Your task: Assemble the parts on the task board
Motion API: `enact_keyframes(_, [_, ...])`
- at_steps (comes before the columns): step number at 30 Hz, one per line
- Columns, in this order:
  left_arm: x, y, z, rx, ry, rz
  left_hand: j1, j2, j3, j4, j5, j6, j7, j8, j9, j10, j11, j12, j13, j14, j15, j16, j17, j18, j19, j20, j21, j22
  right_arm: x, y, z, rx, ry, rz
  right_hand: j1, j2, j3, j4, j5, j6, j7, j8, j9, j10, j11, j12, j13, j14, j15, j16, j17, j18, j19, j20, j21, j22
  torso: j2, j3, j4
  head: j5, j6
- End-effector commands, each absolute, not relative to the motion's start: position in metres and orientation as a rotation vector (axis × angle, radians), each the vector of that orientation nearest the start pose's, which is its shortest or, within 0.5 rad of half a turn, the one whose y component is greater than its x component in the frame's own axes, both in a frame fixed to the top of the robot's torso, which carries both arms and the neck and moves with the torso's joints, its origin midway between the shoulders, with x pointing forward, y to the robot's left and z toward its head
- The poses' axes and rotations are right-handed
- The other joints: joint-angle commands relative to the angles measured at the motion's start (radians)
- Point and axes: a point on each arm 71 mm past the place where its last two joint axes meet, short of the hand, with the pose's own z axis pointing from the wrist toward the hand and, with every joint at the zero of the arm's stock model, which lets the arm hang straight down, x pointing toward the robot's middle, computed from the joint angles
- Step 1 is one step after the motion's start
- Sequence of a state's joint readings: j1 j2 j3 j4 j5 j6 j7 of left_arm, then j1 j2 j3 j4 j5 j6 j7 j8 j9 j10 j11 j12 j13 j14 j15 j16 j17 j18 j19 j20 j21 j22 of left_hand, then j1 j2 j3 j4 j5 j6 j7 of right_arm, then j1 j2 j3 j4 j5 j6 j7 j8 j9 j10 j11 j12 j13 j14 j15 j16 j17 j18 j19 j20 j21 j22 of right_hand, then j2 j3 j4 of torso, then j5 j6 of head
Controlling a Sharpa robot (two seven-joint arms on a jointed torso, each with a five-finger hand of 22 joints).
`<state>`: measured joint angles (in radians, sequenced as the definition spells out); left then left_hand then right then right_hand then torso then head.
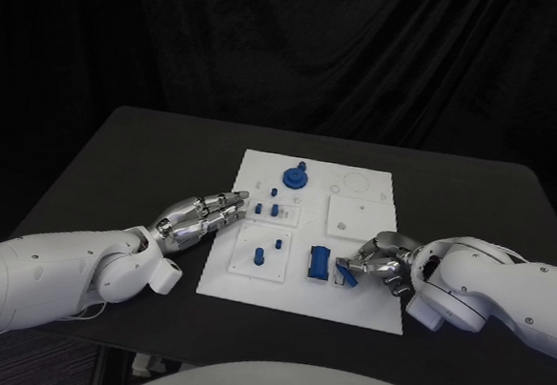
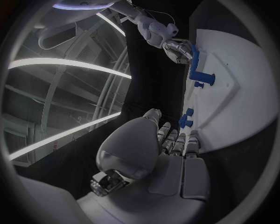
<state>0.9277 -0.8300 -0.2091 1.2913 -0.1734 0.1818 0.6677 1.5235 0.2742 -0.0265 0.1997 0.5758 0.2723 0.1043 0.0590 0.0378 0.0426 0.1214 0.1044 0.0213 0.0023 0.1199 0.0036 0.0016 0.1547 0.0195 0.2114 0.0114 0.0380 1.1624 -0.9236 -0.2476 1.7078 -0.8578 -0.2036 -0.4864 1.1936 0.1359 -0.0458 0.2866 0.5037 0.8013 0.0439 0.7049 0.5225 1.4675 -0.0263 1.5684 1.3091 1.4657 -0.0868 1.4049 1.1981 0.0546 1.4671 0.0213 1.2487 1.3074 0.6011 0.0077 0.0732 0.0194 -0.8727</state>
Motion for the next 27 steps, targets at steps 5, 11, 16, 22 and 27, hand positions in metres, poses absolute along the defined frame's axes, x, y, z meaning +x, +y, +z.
enact_keyframes(5, [0.4042,0.2479,-0.3565,-1.078,1.753,-1.792,-0.008,0.0,0.006,0.0,0.005,0.003,0.008,0.006,0.001,-0.004,-0.003,-0.002,0.0,-0.002,0.006,-0.004,-0.002,0.009,0.001,0.008,0.003,0.0,0.3966,-0.2134,-0.2892,0.525,2.342,0.539,0.033,0.011,0.033,-0.003,0.03,0.002,-0.011,0.023,0.014,0.103,-0.012,0.002,0.262,0.043,-0.013,-0.009,-0.006,0.016,0.006,-0.01,-0.004,0.169,0.0,0.0,0.0,-0.001,0.0])
enact_keyframes(11, [0.404,0.2476,-0.3569,-1.079,1.756,-1.793,-0.009,0.0,0.008,0.0,0.005,0.005,0.012,0.007,0.001,-0.004,-0.004,-0.001,0.001,-0.002,0.006,-0.004,-0.002,0.009,0.001,0.008,0.003,-0.001,0.3979,-0.2136,-0.2894,0.528,2.335,0.538,0.048,0.008,0.051,-0.003,0.05,-0.002,-0.014,0.036,0.023,0.103,-0.015,0.002,0.262,0.042,-0.016,-0.012,-0.013,0.016,0.006,-0.012,-0.006,0.169,0.0,0.0001,0.0,-0.001,0.0])
enact_keyframes(16, [0.4038,0.2471,-0.3572,-1.08,1.759,-1.794,-0.009,0.0,0.01,-0.001,0.004,0.006,0.013,0.008,0.002,-0.004,-0.004,-0.001,0.001,-0.002,0.006,-0.004,-0.002,0.009,0.001,0.008,0.003,-0.001,0.3993,-0.2142,-0.2898,0.534,2.329,0.532,0.058,0.006,0.064,-0.004,0.062,-0.003,-0.016,0.046,0.031,0.103,-0.017,0.002,0.262,0.041,-0.017,-0.016,-0.019,0.017,0.006,-0.013,-0.009,0.168,0.0,0.0,0.0,0.0,0.0])
enact_keyframes(22, [0.4036,0.2469,-0.3576,-1.081,1.761,-1.794,-0.01,0.0,0.012,-0.002,0.004,0.009,0.017,0.008,0.002,-0.004,-0.005,-0.002,0.0,-0.002,0.006,-0.004,-0.002,0.009,0.001,0.008,0.004,-0.001,0.3997,-0.2138,-0.29,0.534,2.33,0.531,0.066,0.0,0.082,-0.003,0.075,0.001,-0.021,0.068,0.045,0.103,-0.021,0.002,0.262,0.037,-0.02,-0.028,-0.042,0.018,0.005,-0.016,-0.014,0.167,0.0,0.0,0.0001,0.001,0.0])
enact_keyframes(27, [0.4035,0.2468,-0.3579,-1.082,1.763,-1.794,-0.01,0.0,0.012,-0.002,0.004,0.009,0.017,0.008,0.002,-0.004,-0.005,-0.002,0.0,-0.002,0.006,-0.004,-0.002,0.009,0.001,0.008,0.004,-0.001,0.3994,-0.2133,-0.2899,0.531,2.331,0.534,0.061,-0.01,0.096,0.001,0.076,0.006,-0.029,0.102,0.071,0.103,-0.029,0.002,0.262,0.036,-0.026,-0.036,-0.057,0.018,0.005,-0.021,-0.018,0.166,0.0,0.0,0.0,0.001,0.0])
